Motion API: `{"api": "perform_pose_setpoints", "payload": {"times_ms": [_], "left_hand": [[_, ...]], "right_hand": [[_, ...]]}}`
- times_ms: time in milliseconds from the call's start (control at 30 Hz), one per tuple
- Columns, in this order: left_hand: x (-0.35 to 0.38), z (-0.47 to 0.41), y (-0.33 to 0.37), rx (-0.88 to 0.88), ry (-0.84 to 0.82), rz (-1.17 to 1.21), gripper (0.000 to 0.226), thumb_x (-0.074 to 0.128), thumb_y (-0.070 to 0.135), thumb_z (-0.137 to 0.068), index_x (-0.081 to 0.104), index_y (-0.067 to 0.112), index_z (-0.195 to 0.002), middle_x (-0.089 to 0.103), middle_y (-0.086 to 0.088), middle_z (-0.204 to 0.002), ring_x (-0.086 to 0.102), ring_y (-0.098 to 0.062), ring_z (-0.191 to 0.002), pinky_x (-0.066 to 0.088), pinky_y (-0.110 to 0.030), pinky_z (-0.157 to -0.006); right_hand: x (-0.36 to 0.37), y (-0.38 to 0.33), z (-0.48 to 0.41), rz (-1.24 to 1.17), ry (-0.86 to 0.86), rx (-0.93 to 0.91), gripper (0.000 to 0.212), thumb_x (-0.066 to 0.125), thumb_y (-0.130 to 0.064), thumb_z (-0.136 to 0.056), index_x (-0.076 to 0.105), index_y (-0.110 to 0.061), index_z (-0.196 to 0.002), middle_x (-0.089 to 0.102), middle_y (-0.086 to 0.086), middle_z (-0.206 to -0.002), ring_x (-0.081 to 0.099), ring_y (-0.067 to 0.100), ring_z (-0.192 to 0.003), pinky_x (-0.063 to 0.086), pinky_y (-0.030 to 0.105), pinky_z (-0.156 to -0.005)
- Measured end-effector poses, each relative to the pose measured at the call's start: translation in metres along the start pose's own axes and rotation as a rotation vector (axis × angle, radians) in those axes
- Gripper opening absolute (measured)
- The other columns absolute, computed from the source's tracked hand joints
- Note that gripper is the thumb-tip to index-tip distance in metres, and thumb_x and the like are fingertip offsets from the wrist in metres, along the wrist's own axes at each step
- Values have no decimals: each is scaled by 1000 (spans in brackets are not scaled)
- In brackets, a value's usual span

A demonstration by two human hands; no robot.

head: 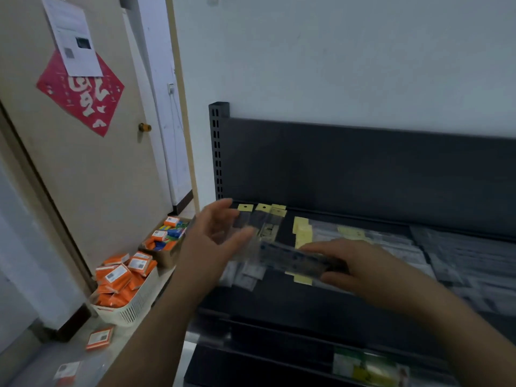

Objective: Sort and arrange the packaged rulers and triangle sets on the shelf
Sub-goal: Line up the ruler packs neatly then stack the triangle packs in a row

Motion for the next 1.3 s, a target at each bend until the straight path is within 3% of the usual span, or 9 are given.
{"api": "perform_pose_setpoints", "payload": {"times_ms": [100, 233, 333, 433, 567, 700, 900, 1200, 1300], "left_hand": [[33, 13, -2, 134, -290, -444, 57, 80, 46, -69, 56, 43, -121, 54, 31, -117, 48, 3, -116, 38, -25, -101], [56, 25, -17, 271, -427, -843, 48, 65, 55, -80, 54, 45, -126, 55, 22, -127, 45, -7, -122, 28, -34, -108], [54, 27, -17, 293, -410, -845, 36, 62, 47, -86, 55, 42, -120, 58, 20, -121, 49, -7, -116, 26, -29, -98], [57, 29, -9, 357, -435, -837, 25, 65, 46, -84, 58, 43, -108, 60, 23, -109, 54, -4, -106, 35, -30, -96], [65, 30, -10, 310, -499, -910, 37, 63, 51, -83, 54, 43, -118, 58, 23, -117, 51, -6, -110, 37, -35, -101], [71, 33, -16, 282, -535, -991, 29, 58, 54, -85, 51, 45, -112, 57, 21, -114, 50, -9, -111, 39, -38, -97], [79, 35, -10, 279, -546, -1002, 22, 58, 44, -90, 53, 38, -110, 57, 18, -111, 50, -9, -105, 41, -27, -89], [144, 47, 36, 314, -688, -790, 13, 52, 42, -95, 49, 39, -107, 53, 22, -106, 50, -1, -96, 43, -22, -82], [189, 55, 44, 327, -699, -737, 12, 49, 39, -97, 51, 35, -108, 55, 19, -108, 52, -4, -96, 45, -25, -83]], "right_hand": [[17, 5, 10, 119, 36, 37, 48, 57, -35, -93, 39, -48, -136, 51, -21, -127, 51, 3, -110, 45, 23, -94], [35, 26, 28, -62, 141, 148, 48, 68, -36, -87, 49, -39, -131, 54, -21, -124, 51, -3, -107, 43, 14, -95], [39, 36, 45, -220, 269, 192, 33, 71, -29, -85, 51, -44, -108, 52, -29, -106, 50, -11, -93, 44, 8, -86], [40, 38, 54, -332, 342, 188, 28, 68, -22, -87, 52, -44, -94, 56, -24, -101, 51, -11, -96, 42, 6, -78], [38, 47, 62, -362, 340, 221, 29, 68, -20, -87, 55, -39, -105, 52, -24, -110, 49, -9, -102, 41, 6, -86], [50, 49, 68, -367, 309, 224, 33, 64, -21, -90, 52, -36, -117, 44, -26, -119, 44, -12, -109, 33, -2, -86], [52, 41, 68, -344, 351, 205, 20, 55, -23, -96, 51, -33, -113, 44, -27, -105, 46, -11, -98, 37, 3, -77], [5, 100, 131, -508, 382, 319, 25, 65, -17, -89, 61, -39, -101, 60, -30, -100, 55, -10, -98, 39, 3, -79], [-9, 139, 162, -560, 359, 384, 24, 68, -11, -86, 66, -31, -99, 68, -17, -95, 62, -4, -91, 44, 11, -79]]}}
Point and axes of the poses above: each hand's wrist, its own z-axis away from the middle knuckle, its own x-axis out of the palm, y = z × x, the point moved 7 cm from there along -z, towards the middle knuckle
